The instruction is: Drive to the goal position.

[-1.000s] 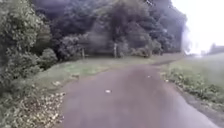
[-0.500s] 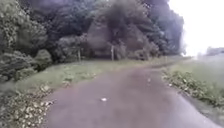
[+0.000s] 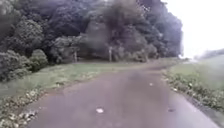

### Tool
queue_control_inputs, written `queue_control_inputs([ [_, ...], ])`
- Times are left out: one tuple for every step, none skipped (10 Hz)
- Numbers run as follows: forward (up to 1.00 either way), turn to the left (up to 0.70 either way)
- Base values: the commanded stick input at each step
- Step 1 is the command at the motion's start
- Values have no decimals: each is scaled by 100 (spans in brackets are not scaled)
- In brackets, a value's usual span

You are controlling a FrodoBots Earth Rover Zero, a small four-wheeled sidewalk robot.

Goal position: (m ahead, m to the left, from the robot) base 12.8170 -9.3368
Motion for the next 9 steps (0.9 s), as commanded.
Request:
queue_control_inputs([
  [70,-14],
  [70,-14],
  [70,-14],
  [70,-14],
  [70,-14],
  [70,-14],
  [70,-14],
  [70,-14],
  [70,-14],
])
